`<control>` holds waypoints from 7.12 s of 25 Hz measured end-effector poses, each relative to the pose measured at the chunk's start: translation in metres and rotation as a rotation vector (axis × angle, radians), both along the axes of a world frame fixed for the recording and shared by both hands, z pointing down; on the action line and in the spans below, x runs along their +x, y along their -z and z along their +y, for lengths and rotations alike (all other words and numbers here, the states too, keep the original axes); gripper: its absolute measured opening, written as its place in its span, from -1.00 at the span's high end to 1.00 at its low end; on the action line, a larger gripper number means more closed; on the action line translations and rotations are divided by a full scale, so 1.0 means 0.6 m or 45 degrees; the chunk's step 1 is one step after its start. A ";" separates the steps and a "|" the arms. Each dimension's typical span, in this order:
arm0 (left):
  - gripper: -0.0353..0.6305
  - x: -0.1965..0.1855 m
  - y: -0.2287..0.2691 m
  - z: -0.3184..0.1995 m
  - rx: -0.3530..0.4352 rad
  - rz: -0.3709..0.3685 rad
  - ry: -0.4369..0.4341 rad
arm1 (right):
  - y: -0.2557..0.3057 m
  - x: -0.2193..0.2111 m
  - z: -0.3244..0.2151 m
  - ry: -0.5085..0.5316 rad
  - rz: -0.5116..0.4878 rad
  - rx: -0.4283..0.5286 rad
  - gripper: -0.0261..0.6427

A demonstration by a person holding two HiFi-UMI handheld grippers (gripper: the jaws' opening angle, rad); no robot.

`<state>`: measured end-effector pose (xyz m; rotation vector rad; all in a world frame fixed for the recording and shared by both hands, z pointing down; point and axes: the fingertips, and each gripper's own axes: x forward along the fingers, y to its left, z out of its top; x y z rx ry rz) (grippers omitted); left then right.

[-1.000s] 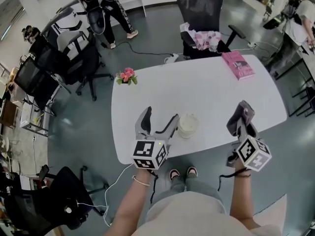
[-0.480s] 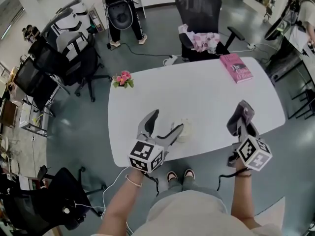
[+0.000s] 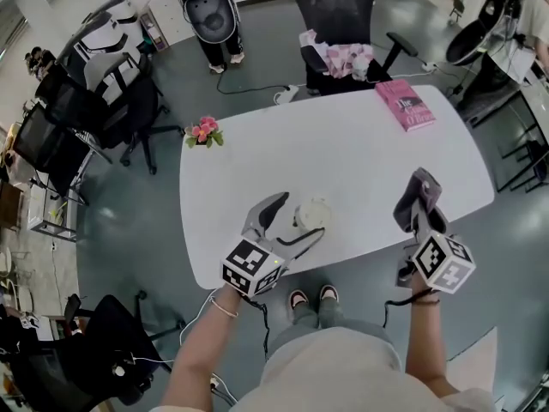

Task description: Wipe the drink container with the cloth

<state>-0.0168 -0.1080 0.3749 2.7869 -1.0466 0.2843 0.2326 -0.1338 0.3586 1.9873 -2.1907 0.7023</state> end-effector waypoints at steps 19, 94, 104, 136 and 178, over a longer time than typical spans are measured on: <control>-0.38 0.026 -0.074 0.001 -0.033 -0.102 -0.229 | -0.027 0.018 0.048 -0.090 0.056 -0.078 0.72; -0.17 0.031 -0.088 0.004 0.023 -0.009 -0.271 | 0.043 -0.340 0.068 1.294 0.397 -0.255 0.72; -0.17 0.026 -0.089 0.005 0.028 -0.005 -0.268 | 0.000 -0.384 0.062 1.478 0.522 -0.369 0.72; -0.17 0.026 -0.089 0.005 0.025 -0.014 -0.274 | -0.054 -0.391 0.028 1.508 0.855 -0.611 0.72; -0.17 0.026 -0.087 0.006 0.030 -0.010 -0.293 | 0.013 -0.317 -0.006 1.326 0.703 -0.610 0.72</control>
